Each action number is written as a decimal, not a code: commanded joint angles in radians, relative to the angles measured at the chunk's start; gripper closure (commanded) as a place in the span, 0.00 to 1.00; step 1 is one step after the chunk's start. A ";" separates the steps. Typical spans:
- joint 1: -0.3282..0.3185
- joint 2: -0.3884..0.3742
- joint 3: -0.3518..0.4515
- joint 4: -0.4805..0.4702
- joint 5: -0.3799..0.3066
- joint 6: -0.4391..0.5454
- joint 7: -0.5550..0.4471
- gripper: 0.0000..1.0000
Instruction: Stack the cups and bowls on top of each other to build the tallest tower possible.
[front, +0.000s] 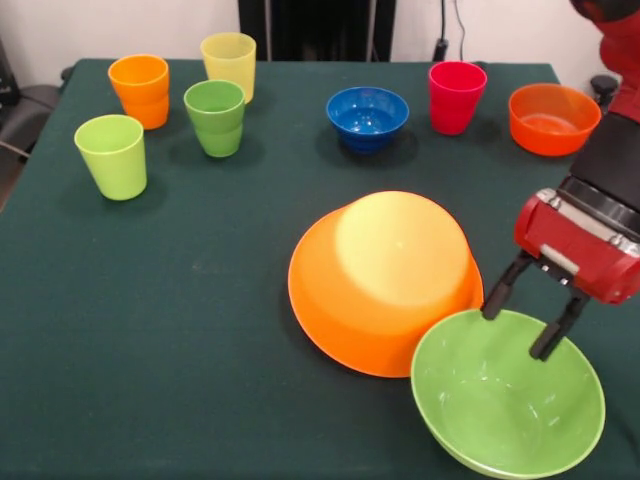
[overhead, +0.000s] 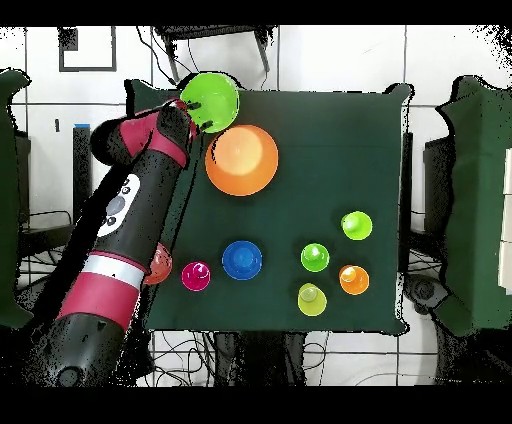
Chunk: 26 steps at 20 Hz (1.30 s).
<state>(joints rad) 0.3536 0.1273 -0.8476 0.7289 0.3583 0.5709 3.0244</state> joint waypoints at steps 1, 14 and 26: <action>0.038 0.071 0.072 0.090 0.055 0.117 0.250 0.00; 0.075 0.070 0.100 0.150 0.113 0.135 0.208 0.00; 0.075 -0.024 0.055 0.162 0.086 0.217 0.105 0.00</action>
<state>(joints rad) 0.4295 0.1642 -0.8503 0.8156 0.4433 0.6113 3.0246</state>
